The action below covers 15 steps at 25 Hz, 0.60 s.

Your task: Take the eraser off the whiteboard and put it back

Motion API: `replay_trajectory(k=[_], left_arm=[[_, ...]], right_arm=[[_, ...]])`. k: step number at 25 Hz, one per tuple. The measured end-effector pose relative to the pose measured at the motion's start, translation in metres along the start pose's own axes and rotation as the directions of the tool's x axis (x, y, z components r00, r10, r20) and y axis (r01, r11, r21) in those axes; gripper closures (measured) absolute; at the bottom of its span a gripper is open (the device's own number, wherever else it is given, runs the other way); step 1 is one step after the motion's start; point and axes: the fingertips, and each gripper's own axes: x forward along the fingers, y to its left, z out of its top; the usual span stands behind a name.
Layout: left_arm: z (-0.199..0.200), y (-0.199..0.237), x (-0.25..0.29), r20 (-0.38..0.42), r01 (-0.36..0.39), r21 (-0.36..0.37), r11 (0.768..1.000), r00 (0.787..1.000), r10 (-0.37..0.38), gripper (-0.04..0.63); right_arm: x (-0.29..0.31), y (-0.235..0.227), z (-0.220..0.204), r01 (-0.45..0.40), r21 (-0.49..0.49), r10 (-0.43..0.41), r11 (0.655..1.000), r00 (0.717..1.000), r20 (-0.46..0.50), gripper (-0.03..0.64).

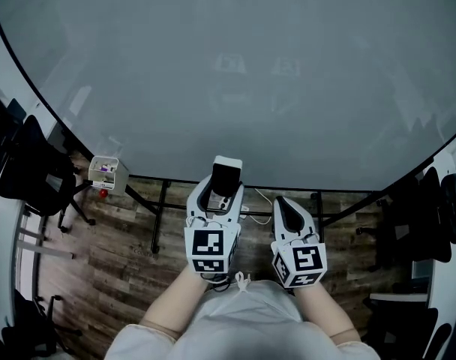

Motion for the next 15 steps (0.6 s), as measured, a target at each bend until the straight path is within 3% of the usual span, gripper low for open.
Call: replay_trajectory(k=[15], left_arm=[[-0.039,-0.02,-0.048,-0.059,0.047,-0.045,0.998,0.997,-0.049,0.344]], right_arm=[[-0.024,0.032,-0.014,-0.024,0.003,0.024,1.0,1.0,-0.006,0.588]])
